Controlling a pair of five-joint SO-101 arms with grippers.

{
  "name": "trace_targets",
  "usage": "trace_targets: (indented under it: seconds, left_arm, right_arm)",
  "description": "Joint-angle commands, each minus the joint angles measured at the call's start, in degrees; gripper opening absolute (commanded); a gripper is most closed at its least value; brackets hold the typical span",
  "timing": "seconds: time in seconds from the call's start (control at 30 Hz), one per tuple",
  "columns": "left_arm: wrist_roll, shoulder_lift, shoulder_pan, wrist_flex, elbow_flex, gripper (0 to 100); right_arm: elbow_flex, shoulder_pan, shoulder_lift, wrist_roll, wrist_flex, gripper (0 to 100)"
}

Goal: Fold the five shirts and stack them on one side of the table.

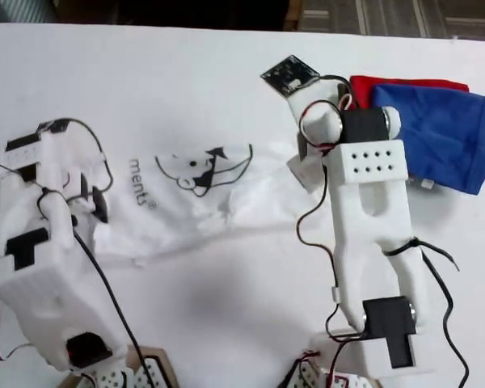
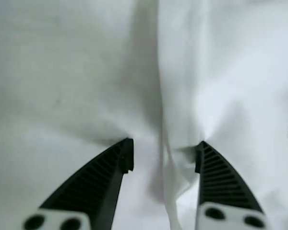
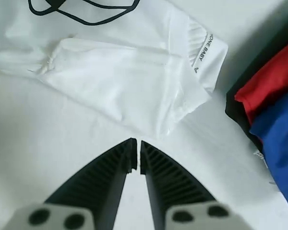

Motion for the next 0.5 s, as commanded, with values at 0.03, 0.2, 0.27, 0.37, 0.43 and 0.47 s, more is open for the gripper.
trace_targets:
  seconds: [0.03,0.2,0.27,0.37,0.43,0.47]
  left_arm:
    - [0.7,6.2,2.5,5.4,-6.2,23]
    - [0.4,13.5,3.3,12.1,-14.4,23]
    - [0.3,16.0,4.1,14.9,-17.7,21]
    - [0.3,19.3,5.6,18.4,-22.5,12]
    - [0.3,21.3,6.0,20.0,-25.4,5]
    - [0.2,22.1,6.0,20.5,-26.6,3]
  right_arm:
    - [-2.0,0.1,-3.2,0.1,0.5,2.0]
    - [-2.0,0.2,-4.4,0.0,0.5,2.0]
    - [-2.0,0.4,-5.5,0.0,0.5,2.0]
    - [-2.0,0.5,-7.3,0.0,0.5,1.9]
    - [-2.0,0.5,-8.3,0.1,0.5,1.9]
    - [-1.9,0.5,-8.9,0.2,0.6,1.9]
